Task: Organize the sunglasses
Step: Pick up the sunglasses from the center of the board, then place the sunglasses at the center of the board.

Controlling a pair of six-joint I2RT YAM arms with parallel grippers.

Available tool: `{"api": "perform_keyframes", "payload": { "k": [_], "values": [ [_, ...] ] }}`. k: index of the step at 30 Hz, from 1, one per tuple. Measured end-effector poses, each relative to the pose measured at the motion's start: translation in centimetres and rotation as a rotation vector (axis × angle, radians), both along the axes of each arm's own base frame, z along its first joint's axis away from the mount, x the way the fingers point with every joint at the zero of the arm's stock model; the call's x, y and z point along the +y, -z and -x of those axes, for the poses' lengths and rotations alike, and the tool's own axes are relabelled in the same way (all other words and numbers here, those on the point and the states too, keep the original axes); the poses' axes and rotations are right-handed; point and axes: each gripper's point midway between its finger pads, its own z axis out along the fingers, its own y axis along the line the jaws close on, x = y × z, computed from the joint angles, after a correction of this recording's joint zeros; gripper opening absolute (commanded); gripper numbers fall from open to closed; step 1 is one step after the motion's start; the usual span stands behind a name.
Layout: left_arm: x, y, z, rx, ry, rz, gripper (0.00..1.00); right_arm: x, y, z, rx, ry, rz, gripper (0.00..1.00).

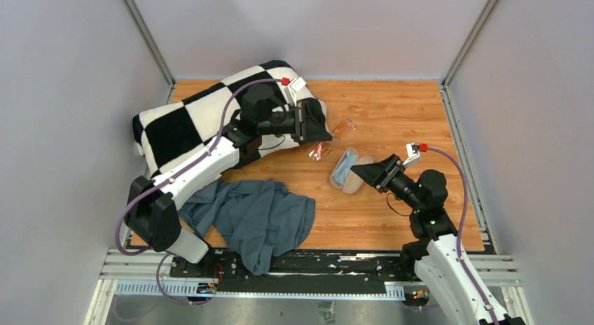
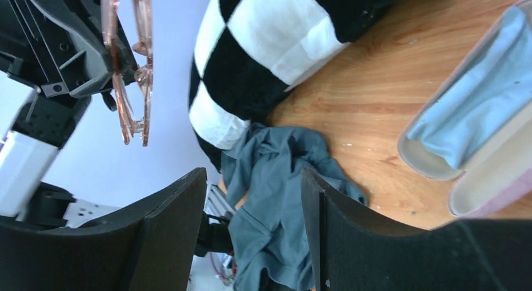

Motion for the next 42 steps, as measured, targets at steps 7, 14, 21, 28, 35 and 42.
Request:
{"api": "perform_keyframes", "payload": {
  "k": [7, 14, 21, 28, 35, 42],
  "values": [
    [0.3, -3.2, 0.4, -0.024, -0.028, 0.068, 0.00, 0.0, -3.9, -0.1, -0.102, 0.018, -0.129, 0.63],
    [0.2, -3.3, 0.3, -0.008, -0.044, 0.071, 0.00, 0.8, -5.5, -1.2, -0.123, 0.008, -0.179, 0.62],
    [0.1, -3.2, 0.5, -0.003, -0.042, 0.071, 0.00, 4.1, -5.1, -1.6, -0.098, -0.065, -0.186, 0.53],
    [0.2, -2.8, 0.8, 0.007, -0.044, 0.066, 0.00, 4.5, -7.0, -2.4, -0.160, -0.050, -0.213, 0.50],
    [0.3, -3.1, 1.1, 0.000, -0.044, 0.070, 0.00, 4.6, -8.1, -3.5, -0.193, -0.030, -0.228, 0.48],
    [0.4, -2.9, 1.4, 0.002, -0.043, 0.069, 0.00, 4.7, -8.0, -4.2, -0.190, -0.016, -0.233, 0.47]
  ]
}}
